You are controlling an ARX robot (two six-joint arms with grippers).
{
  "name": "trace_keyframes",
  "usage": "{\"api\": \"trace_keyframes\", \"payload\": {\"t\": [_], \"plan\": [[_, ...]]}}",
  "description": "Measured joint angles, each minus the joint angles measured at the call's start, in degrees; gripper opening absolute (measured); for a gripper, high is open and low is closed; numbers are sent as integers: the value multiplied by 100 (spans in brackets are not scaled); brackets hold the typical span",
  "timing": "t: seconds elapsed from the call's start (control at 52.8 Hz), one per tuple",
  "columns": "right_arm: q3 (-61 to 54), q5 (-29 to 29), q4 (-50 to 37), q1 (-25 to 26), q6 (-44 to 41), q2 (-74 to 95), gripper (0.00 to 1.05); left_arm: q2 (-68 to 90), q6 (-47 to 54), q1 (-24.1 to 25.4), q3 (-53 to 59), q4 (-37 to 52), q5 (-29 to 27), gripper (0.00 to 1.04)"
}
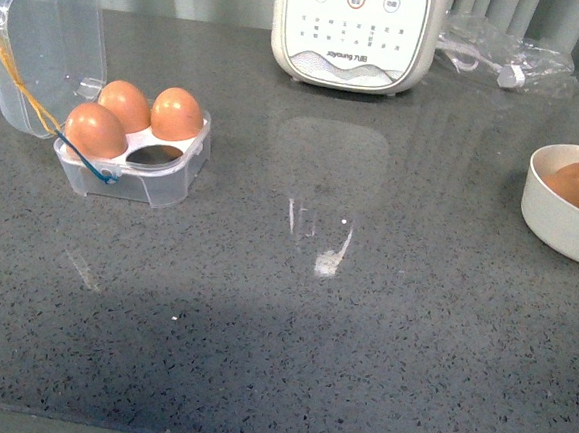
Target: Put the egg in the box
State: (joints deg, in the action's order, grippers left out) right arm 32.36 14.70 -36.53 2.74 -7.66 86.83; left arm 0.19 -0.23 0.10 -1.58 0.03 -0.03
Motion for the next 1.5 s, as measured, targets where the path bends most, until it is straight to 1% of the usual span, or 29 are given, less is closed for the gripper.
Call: {"api": "trace_keyframes", "payload": {"t": [0.095, 0.417, 0.436, 0.474, 0.531, 0.55, 0.625, 0.663, 0.739, 0.777, 0.815, 1.004, 1.175, 1.251, 1.327, 1.421, 1.497], "plan": [[103, 133, -212, -76, 162, 208, 97, 0, 0, 0, 0, 0, 2, 98], [313, -94, -326, -275, 212, 656, 97, 0, 0, 0, 0, 0, 0, 98], [326, -125, -326, -282, 225, 660, 96, 0, 0, 0, 0, 0, 2, 98], [350, -175, -308, -291, 247, 662, 92, 0, 0, 0, 0, 0, 2, 98], [402, -190, -227, -302, 293, 662, 81, 0, 0, 0, 0, 0, 0, 98], [404, -190, -221, -308, 297, 662, 76, 0, 0, 0, 0, 0, 0, 98], [409, -173, -160, -328, 339, 660, 65, 0, 0, 0, 0, 0, 0, 98], [409, -173, -142, -334, 348, 660, 61, 0, 0, 0, 0, 0, 2, 98], [409, -212, -90, -376, 367, 627, 49, 0, 0, 0, 0, 0, 0, 98], [409, -221, -55, -404, 374, 592, 44, 0, 0, 0, 0, 0, 0, 98], [409, -234, -28, -444, 374, 551, 42, 0, 0, 0, 0, 0, 0, 98], [509, -256, 173, -763, 413, 225, 42, 0, 0, 0, 0, 0, 0, 98], [1091, -155, 431, -1235, 686, 127, 42, 0, 0, 0, 0, 0, 2, 98], [1523, 42, 525, -1576, 874, 264, 42, 0, 0, 0, 0, 0, 0, 98], [2124, 396, 625, -2002, 1119, 662, 42, 0, 0, 0, 0, 0, 2, 98], [2599, 761, 684, -2337, 1287, 1132, 42, 0, 0, 0, 0, 0, 0, 98], [2859, 944, 713, -2542, 1333, 1421, 42, 0, 0, 0, 0, 0, 0, 98]]}}
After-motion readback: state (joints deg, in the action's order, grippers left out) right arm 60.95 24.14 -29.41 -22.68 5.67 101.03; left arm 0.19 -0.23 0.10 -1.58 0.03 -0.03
